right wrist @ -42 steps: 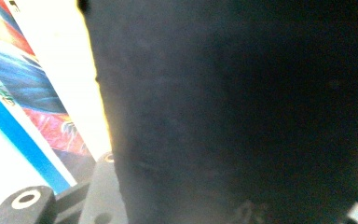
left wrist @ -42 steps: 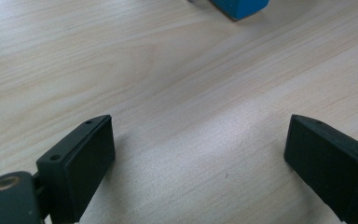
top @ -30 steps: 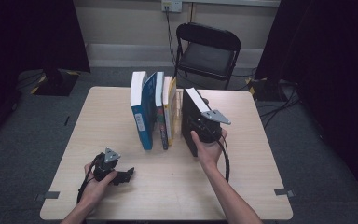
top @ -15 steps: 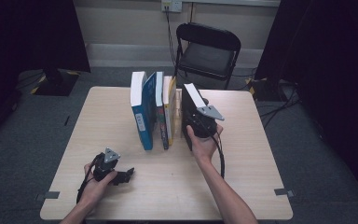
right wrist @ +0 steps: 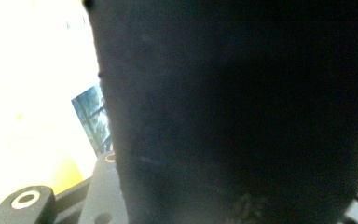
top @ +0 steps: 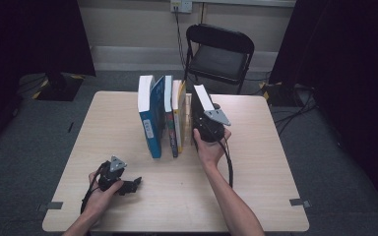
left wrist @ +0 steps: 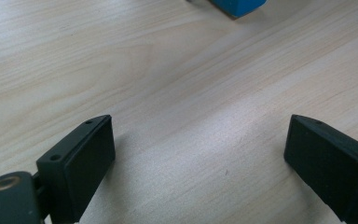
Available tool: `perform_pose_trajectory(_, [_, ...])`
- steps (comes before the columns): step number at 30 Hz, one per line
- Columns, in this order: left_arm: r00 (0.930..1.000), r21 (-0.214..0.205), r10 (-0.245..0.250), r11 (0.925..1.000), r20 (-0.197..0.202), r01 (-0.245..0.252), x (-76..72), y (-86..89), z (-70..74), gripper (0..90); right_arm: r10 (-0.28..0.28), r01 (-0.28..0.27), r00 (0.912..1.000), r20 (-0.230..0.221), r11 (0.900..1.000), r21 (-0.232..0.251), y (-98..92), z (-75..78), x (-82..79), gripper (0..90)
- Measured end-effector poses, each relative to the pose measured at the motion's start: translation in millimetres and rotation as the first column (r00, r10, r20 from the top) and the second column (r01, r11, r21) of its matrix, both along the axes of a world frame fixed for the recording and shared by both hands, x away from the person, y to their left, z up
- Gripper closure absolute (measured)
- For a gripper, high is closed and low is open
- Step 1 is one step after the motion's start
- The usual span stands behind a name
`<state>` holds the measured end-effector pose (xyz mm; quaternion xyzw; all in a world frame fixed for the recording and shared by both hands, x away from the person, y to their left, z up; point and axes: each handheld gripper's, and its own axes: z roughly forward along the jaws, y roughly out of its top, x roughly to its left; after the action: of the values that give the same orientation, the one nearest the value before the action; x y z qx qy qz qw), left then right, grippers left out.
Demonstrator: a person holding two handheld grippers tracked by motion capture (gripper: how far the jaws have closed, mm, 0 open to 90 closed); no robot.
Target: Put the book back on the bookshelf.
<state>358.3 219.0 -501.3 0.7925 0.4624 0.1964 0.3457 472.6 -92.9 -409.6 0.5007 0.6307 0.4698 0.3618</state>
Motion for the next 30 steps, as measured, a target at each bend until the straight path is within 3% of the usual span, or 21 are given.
perform_pose_trajectory(8, [1.0, 0.0, -0.001, 1.0, 0.0, 0.001, 0.0, 0.1, 0.0, 8.3, 0.002, -0.002, 0.9999, 0.012, 0.9996, -0.027, 3.5, -5.5, -8.6, 52.7])
perform_pose_trajectory(11, [1.0, 0.0, -0.001, 1.0, 0.0, 0.001, 0.0, 0.1, 0.0, 8.3, -0.005, 0.005, 0.9999, 0.012, 1.0, -0.006, 1.5, 0.2, -15.3, 52.4])
perform_pose_trajectory(14, [1.0, 0.0, -0.001, 1.0, 0.0, 0.001, -0.1, 0.1, 0.0, 8.3, 0.011, -0.01, 0.9998, 0.019, 0.9997, -0.022, 0.9, 7.0, -22.3, 51.6])
perform_pose_trajectory(19, [1.0, 0.001, -0.001, 1.0, 0.0, 0.001, 0.0, 0.1, 0.0, 8.3, 0.045, -0.045, 0.9989, 0.012, 0.999, -0.004, -4.9, 22.5, -32.3, 49.6])
perform_pose_trajectory(24, [1.0, 0.0, -0.001, 1.0, 0.0, 0.001, 0.0, 0.1, 0.0, 8.3, 0.08, -0.08, 0.9968, 0.004, 0.9967, -0.015, -8.2, 34.0, -32.7, 47.5])
perform_pose_trajectory(30, [1.0, 0.0, -0.001, 1.0, 0.0, 0.001, 0.0, 0.1, 0.0, 8.3, 0.086, -0.086, 0.9963, -0.007, 0.9963, -0.006, -8.1, 32.7, -26.1, 47.1])
